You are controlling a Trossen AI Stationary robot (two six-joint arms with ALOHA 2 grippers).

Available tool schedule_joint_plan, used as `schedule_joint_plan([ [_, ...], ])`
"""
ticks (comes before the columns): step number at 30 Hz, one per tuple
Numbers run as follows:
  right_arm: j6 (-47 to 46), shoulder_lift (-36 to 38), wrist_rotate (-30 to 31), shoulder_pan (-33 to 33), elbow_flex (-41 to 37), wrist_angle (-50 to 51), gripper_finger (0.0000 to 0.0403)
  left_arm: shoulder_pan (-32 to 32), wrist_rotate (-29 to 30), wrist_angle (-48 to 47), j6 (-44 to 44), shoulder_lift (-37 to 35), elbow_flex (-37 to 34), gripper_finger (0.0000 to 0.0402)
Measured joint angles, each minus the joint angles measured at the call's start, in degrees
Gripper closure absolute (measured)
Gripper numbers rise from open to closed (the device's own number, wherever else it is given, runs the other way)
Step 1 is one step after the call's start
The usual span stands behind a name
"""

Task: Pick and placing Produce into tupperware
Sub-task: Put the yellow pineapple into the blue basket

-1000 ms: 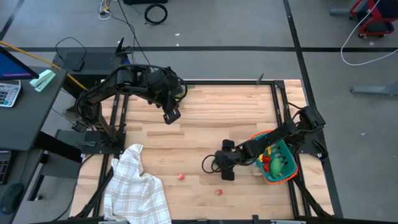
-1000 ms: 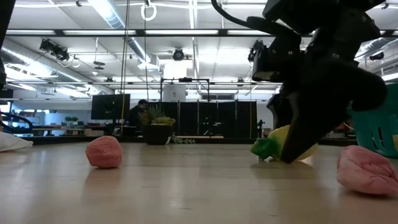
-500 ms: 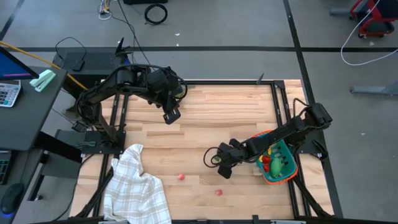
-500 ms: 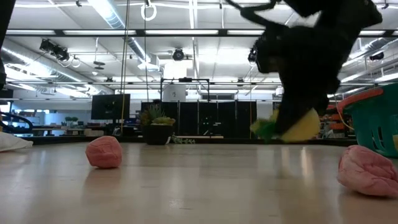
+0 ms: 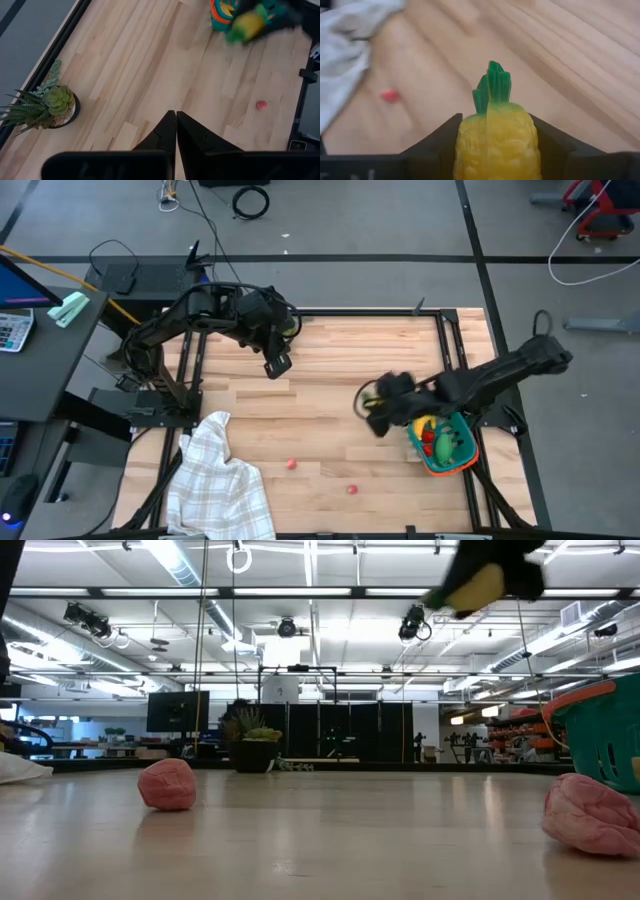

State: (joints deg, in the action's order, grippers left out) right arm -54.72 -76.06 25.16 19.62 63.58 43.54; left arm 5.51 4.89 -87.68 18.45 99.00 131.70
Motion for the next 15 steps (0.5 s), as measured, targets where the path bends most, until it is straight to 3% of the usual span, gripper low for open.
schedule_joint_plan([
  [3, -9.6, 3.4, -0.3, 0.6, 2.7, 14.3, 0.0207, 0.0, 0.0, 0.0, 0.0, 0.0, 0.0, 0.0379],
  [7, -18.9, 6.7, -5.5, 3.0, 1.9, 26.1, 0.0201, 0.0, 0.0, 0.0, 0.0, 0.0, 0.0, 0.0371],
  [10, -25.2, 7.6, -10.3, 5.2, -0.8, 29.9, 0.0202, 0.0, 0.0, 0.0, 0.0, 0.0, 0.0, 0.0368],
  [15, -32.1, 7.7, -12.1, 8.5, -6.9, 28.6, 0.0203, 0.0, 0.0, 0.0, 0.0, 0.0, 0.0, 0.0374],
])
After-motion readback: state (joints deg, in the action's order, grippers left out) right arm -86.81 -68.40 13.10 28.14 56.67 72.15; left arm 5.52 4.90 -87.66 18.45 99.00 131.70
